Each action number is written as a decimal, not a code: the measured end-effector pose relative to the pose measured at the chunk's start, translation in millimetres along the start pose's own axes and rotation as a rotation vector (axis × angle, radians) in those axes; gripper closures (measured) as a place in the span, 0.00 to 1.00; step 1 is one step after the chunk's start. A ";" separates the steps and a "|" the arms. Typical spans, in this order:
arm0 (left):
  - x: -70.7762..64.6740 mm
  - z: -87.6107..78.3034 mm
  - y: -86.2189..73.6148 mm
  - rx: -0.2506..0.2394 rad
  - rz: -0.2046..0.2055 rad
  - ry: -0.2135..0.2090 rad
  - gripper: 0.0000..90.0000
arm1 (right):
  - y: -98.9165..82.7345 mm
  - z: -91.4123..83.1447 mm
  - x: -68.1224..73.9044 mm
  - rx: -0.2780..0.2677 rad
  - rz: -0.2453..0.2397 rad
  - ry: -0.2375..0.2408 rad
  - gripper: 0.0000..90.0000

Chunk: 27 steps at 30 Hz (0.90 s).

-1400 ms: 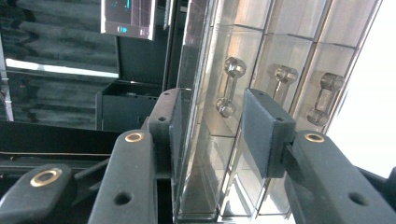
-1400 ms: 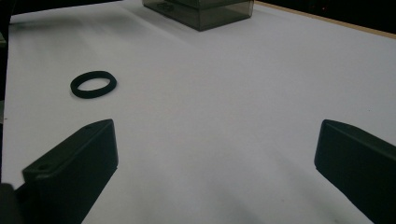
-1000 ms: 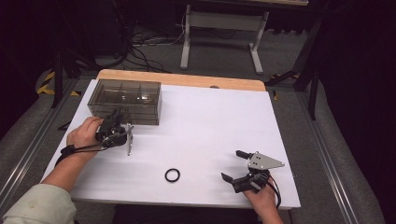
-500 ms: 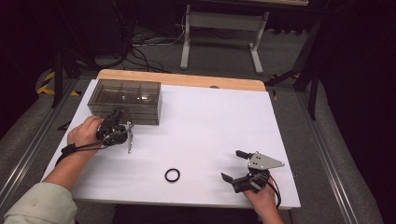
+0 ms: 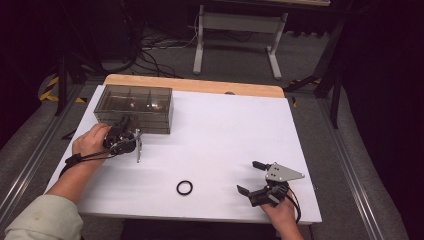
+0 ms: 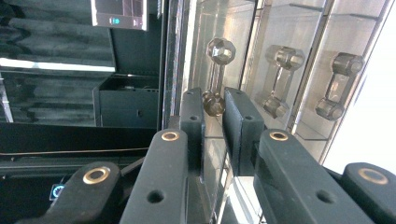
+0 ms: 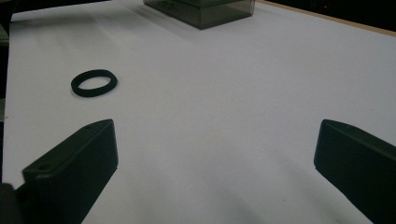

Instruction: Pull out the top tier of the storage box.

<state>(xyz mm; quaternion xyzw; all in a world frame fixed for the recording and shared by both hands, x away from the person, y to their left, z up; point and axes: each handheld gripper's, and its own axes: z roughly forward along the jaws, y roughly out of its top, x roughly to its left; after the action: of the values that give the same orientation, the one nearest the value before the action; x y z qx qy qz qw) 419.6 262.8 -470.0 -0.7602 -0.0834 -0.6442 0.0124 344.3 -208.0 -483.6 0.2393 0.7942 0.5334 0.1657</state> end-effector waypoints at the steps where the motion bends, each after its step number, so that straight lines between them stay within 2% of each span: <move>1: 0.0 0.0 0.0 0.000 0.000 0.000 0.88 | 0.0 0.0 0.0 0.000 0.000 0.000 0.00; 8: 0.2 -0.1 0.3 0.001 0.000 -0.002 0.88 | 0.1 0.2 -0.1 0.003 -0.002 -0.001 0.00; 12: 1.6 -0.4 2.0 0.011 0.032 -0.009 0.89 | 0.1 0.5 0.0 0.004 -0.004 0.001 0.00; 23: 3.4 -7.7 2.4 0.017 0.031 -0.008 0.89 | 0.1 0.5 0.0 0.005 -0.006 0.005 0.00; 27: 4.9 -14.8 0.7 0.013 0.031 -0.022 0.89 | 0.1 0.6 0.0 0.006 -0.006 0.005 0.00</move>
<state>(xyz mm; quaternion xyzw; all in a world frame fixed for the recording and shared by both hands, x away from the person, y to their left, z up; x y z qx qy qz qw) 406.0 260.8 -462.5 -0.7683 -0.0760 -0.6350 0.0265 344.7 -207.5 -483.7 0.2361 0.7969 0.5312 0.1645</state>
